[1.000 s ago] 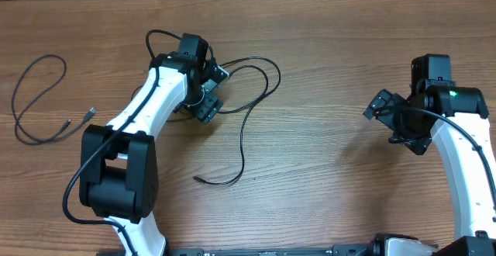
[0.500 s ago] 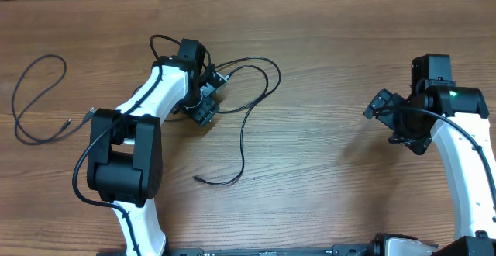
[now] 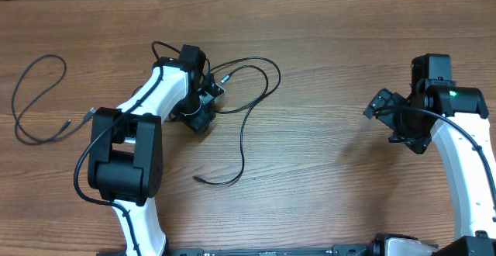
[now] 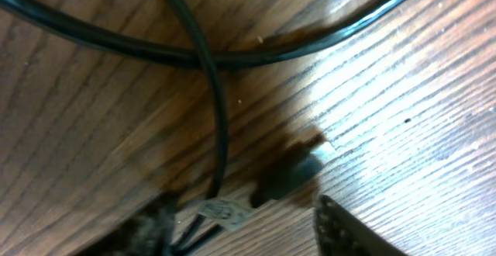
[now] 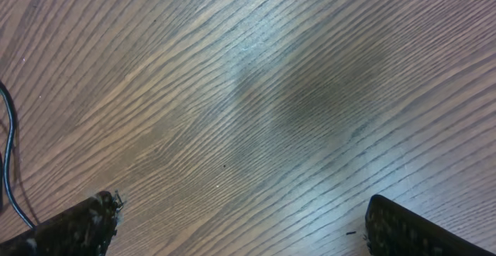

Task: Untangle cables
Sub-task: 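Lower the left gripper and grasp a black cable near its connector, then lift the grasped cable with the left gripper and carry it left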

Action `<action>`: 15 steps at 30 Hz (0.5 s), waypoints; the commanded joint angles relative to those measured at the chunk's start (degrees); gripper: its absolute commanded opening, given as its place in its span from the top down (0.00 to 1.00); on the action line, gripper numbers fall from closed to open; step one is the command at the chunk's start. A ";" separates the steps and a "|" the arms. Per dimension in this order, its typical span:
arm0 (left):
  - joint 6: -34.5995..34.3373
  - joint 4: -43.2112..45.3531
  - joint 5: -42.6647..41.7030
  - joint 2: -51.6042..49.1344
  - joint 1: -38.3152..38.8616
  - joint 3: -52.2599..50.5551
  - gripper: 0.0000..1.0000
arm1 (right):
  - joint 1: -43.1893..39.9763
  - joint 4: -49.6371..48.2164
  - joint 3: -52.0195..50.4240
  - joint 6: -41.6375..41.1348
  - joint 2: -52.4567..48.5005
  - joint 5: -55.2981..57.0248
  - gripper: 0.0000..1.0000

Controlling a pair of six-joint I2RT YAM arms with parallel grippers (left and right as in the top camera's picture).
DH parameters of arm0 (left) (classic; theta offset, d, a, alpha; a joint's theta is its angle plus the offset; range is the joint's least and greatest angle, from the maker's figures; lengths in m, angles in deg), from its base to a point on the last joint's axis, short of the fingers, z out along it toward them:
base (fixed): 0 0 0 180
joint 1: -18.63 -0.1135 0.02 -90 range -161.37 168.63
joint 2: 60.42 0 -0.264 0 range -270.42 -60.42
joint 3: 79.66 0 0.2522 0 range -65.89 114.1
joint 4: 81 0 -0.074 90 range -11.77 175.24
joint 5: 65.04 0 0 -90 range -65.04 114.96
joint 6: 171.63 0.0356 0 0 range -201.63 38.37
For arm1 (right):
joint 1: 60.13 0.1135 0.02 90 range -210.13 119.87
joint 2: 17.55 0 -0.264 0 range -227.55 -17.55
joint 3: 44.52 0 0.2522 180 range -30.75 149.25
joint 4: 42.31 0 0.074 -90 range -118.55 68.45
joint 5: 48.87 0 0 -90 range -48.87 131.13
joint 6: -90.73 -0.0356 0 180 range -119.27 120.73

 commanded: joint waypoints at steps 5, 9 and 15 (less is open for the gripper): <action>-0.37 0.26 -0.46 -0.83 -0.35 -0.98 0.90 | -0.17 -0.20 1.22 0.46 1.22 0.09 0.00; -3.45 1.25 0.37 -0.81 -0.35 -0.72 0.96 | -0.17 -0.22 1.22 0.46 1.22 0.09 0.00; -7.89 -1.97 1.25 0.28 -0.37 5.27 0.96 | -0.17 -0.22 1.22 0.46 1.22 0.09 0.00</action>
